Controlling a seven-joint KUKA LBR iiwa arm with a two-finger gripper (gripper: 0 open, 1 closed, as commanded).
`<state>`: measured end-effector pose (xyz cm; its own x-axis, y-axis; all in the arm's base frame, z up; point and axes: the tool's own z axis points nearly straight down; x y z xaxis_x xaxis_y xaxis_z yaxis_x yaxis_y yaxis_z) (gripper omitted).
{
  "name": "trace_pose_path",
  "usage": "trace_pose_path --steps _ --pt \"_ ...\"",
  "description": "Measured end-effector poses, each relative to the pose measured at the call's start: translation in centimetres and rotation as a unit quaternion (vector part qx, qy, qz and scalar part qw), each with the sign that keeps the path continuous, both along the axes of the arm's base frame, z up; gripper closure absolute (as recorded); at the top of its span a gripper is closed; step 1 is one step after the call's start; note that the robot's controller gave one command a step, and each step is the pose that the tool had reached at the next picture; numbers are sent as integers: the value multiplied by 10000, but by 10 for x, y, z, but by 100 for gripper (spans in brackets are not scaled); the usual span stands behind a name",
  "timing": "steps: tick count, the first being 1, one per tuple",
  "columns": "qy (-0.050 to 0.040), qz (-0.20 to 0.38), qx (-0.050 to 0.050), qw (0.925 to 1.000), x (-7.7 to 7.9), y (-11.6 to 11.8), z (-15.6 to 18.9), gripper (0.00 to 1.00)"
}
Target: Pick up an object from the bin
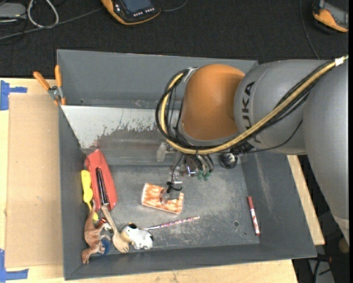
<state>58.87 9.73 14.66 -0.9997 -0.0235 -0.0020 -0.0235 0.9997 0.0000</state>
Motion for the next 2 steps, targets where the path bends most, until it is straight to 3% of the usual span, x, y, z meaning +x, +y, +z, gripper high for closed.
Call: trace_pose_path --steps 1,2 --pt "21 -386 6 9993 -19 3 -17 0" --pt "-1 -1406 14 9901 -21 -11 -79 0"
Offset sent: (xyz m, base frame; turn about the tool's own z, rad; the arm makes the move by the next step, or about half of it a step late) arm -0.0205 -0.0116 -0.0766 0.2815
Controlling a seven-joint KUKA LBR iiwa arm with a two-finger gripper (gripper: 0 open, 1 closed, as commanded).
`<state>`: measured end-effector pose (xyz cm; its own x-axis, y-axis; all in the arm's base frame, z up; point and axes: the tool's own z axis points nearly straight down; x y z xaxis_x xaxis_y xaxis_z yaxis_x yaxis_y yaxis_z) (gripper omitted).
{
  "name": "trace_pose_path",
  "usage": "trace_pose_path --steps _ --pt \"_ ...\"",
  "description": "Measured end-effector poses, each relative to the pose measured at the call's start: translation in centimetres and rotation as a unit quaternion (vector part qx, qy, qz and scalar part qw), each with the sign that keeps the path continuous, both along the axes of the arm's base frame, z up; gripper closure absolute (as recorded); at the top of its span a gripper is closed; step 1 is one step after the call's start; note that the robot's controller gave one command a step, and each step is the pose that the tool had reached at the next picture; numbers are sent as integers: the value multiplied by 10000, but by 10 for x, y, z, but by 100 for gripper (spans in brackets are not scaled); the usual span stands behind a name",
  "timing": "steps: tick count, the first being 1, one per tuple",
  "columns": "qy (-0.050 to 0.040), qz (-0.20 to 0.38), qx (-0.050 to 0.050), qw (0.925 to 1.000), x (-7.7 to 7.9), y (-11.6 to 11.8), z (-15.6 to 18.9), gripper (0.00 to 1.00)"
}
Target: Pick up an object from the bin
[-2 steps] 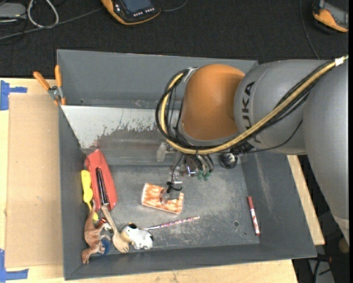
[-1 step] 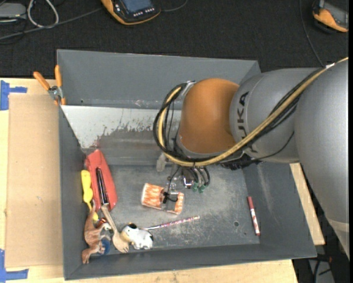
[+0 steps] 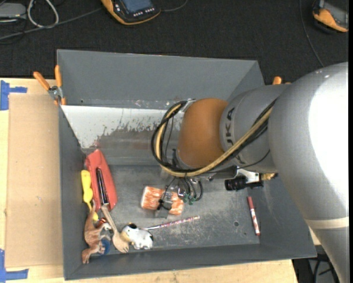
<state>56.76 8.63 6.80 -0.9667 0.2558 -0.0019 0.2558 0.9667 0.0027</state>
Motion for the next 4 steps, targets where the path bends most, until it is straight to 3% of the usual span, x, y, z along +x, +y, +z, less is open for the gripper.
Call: trace_pose_path --steps 1,3,4 --pt "33 251 -1 9997 -6 4 1 100" --pt "41 250 1 9997 -7 3 12 100" --pt "50 251 2 9997 -7 3 37 100"
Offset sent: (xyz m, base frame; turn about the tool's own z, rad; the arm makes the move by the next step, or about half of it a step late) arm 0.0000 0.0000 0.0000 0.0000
